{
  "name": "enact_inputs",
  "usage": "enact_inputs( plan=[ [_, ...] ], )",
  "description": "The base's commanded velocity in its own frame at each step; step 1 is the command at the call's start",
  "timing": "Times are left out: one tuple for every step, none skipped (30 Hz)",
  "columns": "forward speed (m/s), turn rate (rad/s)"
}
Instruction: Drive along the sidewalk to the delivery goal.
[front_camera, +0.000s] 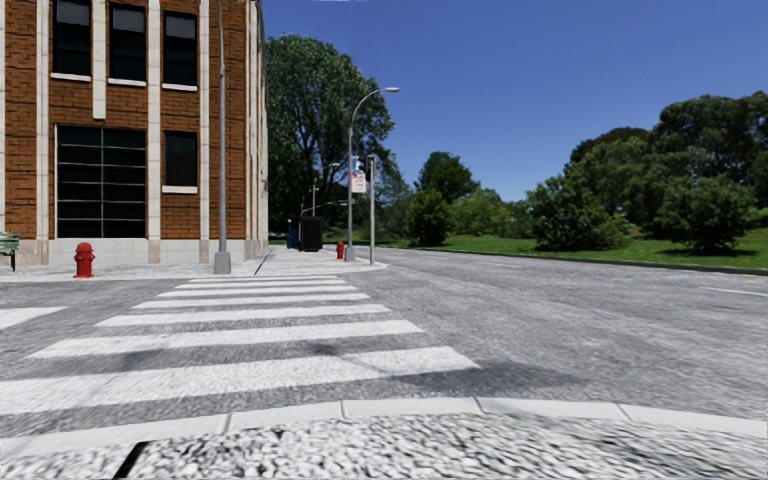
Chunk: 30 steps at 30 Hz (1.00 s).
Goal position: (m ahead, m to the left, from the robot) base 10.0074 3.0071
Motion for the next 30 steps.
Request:
enact_inputs(
  plan=[
    [2.00, 0.71],
    [2.00, 0.71],
    [2.00, 0.71],
    [2.00, 0.73],
    [2.00, 0.73],
    [2.00, 0.73],
    [2.00, 0.72],
    [2.00, 0.72],
    [2.00, 0.72],
    [2.00, 0.67],
    [2.00, 0.67],
    [2.00, 0.00],
    [2.00, 0.00],
    [2.00, 0.00],
    [2.00, 0.00],
    [2.00, 0.00],
    [2.00, 0.00],
    [2.00, 0.00],
    [2.00, 0.00],
    [2.00, 0.00],
    [1.87, 0.00],
    [1.87, 0.00],
    [1.66, 0.00],
    [1.50, 0.00],
    [1.41, 0.00],
    [1.41, 0.00],
    [1.33, 0.02],
    [1.31, 0.11],
    [1.31, 0.11],
    [1.30, 0.16]
  ],
)
